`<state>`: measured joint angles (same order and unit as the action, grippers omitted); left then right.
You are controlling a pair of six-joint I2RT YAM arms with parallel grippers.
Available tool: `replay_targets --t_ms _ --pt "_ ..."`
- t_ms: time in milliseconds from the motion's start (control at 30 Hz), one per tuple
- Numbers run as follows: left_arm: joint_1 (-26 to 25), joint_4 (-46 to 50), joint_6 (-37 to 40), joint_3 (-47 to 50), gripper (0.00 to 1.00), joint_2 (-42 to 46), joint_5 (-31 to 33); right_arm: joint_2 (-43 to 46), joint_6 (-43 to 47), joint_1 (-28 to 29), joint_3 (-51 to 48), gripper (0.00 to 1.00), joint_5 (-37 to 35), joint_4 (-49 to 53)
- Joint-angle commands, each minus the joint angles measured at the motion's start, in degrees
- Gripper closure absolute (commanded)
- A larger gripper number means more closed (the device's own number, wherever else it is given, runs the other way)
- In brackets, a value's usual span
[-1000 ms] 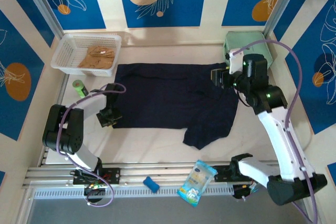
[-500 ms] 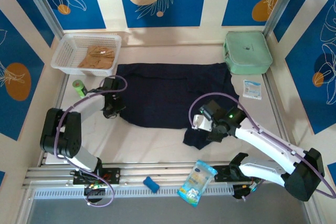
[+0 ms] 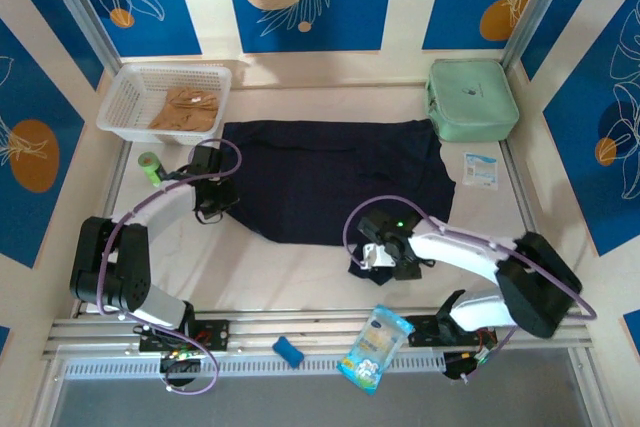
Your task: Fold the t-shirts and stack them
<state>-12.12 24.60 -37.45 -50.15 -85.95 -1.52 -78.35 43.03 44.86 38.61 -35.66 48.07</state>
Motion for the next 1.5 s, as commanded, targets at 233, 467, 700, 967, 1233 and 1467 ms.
replay_targets --t_ms 233,467,700,967,1233,1467 --pt "-0.14 0.63 1.82 0.58 1.00 1.67 -0.42 -10.08 -2.39 0.80 4.50 0.66 -3.12 -5.17" --pt "-0.16 1.65 2.17 0.23 1.00 2.21 -0.59 -8.68 1.53 -3.04 11.29 1.00 -4.03 1.81" --pt "-0.13 3.50 2.87 -0.30 1.00 2.29 0.30 -12.10 6.26 -8.78 19.47 1.00 3.31 4.58" --pt "-0.17 5.03 3.03 -1.07 1.00 1.80 0.59 -22.22 13.64 -16.39 30.55 0.98 6.11 -0.35" --pt "-0.16 7.64 3.60 -2.06 1.00 3.01 2.18 -30.80 15.06 -21.32 42.50 0.72 6.72 -3.40" --pt "-0.24 8.49 3.22 -1.97 1.00 3.64 2.40 -33.52 3.82 -23.23 47.33 0.64 5.69 -3.62"
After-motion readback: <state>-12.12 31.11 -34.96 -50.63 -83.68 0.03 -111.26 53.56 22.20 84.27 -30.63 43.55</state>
